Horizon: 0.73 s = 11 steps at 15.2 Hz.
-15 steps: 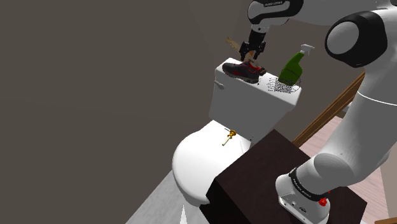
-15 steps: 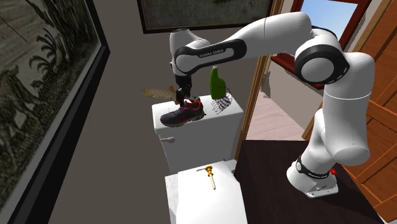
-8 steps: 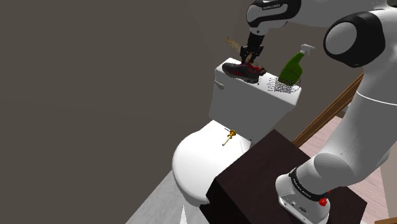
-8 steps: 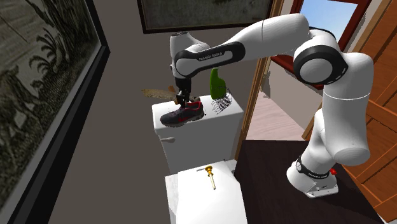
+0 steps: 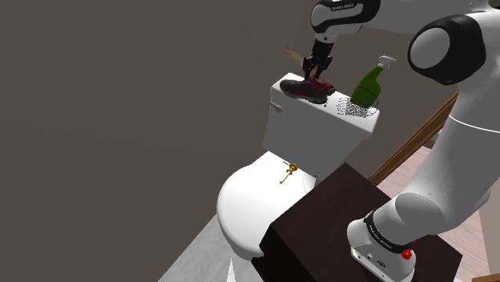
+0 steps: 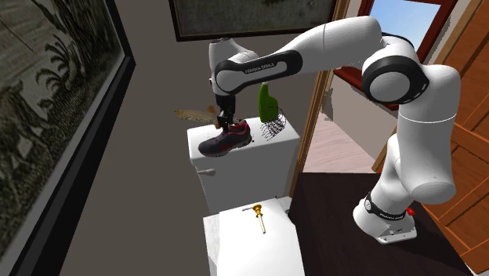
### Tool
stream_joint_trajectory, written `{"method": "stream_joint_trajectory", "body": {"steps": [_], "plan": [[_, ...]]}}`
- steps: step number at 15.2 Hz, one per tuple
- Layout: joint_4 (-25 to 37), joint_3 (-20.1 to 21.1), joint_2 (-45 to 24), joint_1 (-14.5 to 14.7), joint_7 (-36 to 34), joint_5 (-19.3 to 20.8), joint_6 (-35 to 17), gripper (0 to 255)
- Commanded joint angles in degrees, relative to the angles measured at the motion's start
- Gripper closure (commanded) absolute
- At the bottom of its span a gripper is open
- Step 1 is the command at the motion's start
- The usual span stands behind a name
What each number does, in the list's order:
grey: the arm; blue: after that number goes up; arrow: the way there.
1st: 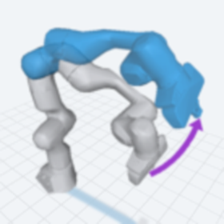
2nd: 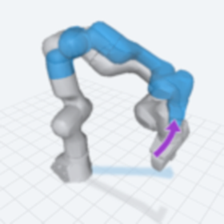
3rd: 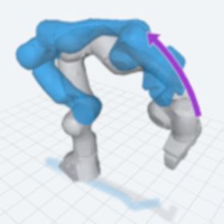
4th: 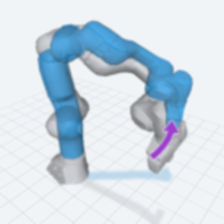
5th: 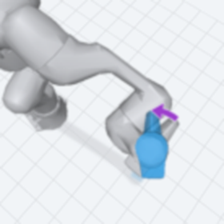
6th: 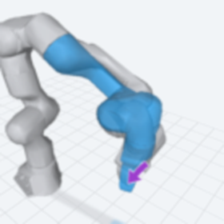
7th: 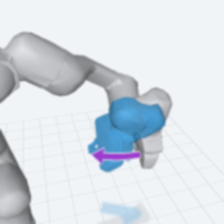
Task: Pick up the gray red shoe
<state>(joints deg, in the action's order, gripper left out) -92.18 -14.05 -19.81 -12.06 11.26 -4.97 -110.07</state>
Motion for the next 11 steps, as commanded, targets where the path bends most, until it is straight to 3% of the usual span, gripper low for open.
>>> {"method": "stream_joint_trajectory", "body": {"steps": [1, 11], "plan": [[1.0, 0.0, 0.3, 0.0, -0.1, 0.1, 1.3, 255], [7.5, -0.2, 1.2, -0.2, -0.3, 0.4, 8.6, 255]]}}
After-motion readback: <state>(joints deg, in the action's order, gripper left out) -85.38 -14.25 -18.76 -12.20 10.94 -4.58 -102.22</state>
